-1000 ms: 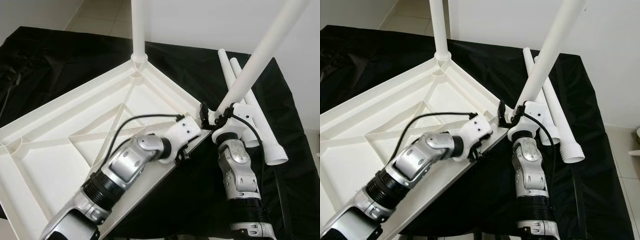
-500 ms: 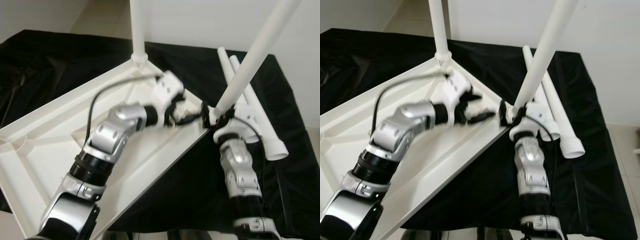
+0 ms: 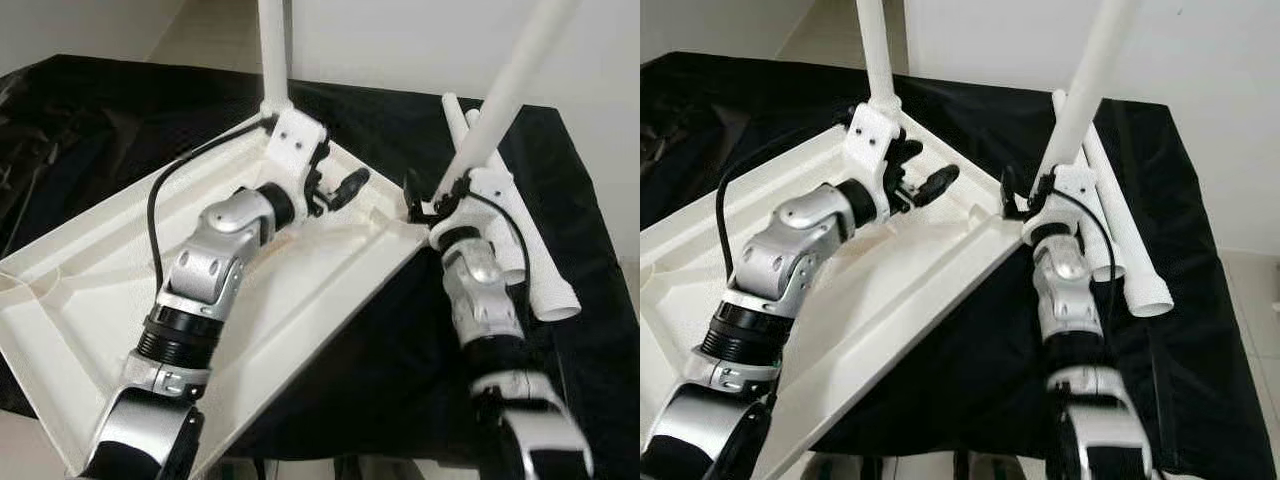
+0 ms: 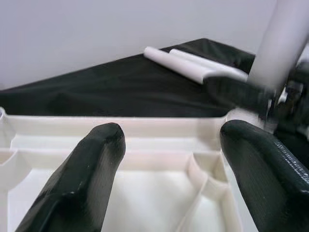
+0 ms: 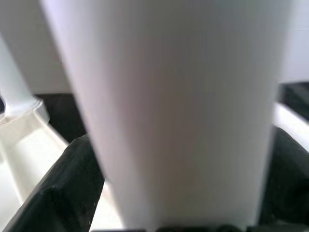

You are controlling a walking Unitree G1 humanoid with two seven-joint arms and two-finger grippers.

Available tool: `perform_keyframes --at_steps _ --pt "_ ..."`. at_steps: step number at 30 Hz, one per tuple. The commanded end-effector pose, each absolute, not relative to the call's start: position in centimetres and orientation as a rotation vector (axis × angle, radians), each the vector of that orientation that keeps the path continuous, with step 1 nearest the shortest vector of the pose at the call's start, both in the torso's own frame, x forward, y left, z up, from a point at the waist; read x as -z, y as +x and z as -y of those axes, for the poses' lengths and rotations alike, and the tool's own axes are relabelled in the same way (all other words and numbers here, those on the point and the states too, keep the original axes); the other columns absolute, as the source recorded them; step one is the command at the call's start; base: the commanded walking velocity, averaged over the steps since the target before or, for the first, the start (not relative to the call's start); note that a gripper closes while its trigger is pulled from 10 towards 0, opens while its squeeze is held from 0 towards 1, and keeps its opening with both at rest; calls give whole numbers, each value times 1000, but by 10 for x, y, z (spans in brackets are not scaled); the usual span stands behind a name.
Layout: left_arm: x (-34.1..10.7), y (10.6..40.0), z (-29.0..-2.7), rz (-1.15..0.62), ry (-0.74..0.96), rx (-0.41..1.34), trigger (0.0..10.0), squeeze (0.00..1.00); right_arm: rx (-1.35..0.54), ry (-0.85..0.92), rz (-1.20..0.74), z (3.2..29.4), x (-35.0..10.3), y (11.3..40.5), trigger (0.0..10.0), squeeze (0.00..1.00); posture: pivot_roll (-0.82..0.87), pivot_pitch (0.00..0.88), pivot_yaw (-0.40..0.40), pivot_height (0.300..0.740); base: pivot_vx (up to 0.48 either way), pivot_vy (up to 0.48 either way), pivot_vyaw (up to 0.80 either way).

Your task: Building children table

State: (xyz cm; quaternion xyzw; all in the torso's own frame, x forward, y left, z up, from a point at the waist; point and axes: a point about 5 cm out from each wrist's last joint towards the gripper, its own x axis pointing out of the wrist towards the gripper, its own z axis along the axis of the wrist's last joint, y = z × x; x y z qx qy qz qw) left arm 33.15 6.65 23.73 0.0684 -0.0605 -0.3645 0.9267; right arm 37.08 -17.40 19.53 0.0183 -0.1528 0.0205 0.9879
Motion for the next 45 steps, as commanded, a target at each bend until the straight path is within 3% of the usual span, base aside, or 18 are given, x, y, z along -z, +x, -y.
perform_keyframes --at_steps 1,10,24,34,35,37,38,45 --pt "-236 335 -73 115 122 675 10000 0 -44 41 298 174 -192 375 10000 0 53 160 -29 740 0 0 0" --pt "-237 338 -88 104 108 555 10000 0 -10 59 320 176 -191 377 10000 0 64 144 -20 740 0 0 0" --pt "-229 335 -88 112 94 597 10000 0 38 87 436 181 -167 316 10000 0 13 65 -4 740 0 0 0" --pt "-226 351 -111 109 132 437 10000 0 102 104 350 194 -150 295 10000 0 -14 43 3 740 0 0 0" --pt "-226 351 -112 111 138 430 10000 0 99 109 345 194 -149 294 7608 0 -14 43 3 740 0 0 0" --pt "-225 353 -116 107 132 404 10000 0 97 109 334 193 -148 293 7608 0 -17 37 2 740 0 0 0" --pt "-224 355 -124 104 128 363 10000 0 95 106 325 193 -146 292 10000 0 -19 34 4 740 0 0 0" --pt "-204 355 -154 41 82 250 10000 0 61 99 283 190 -143 294 10000 0 -14 25 3 740 0 0 0"
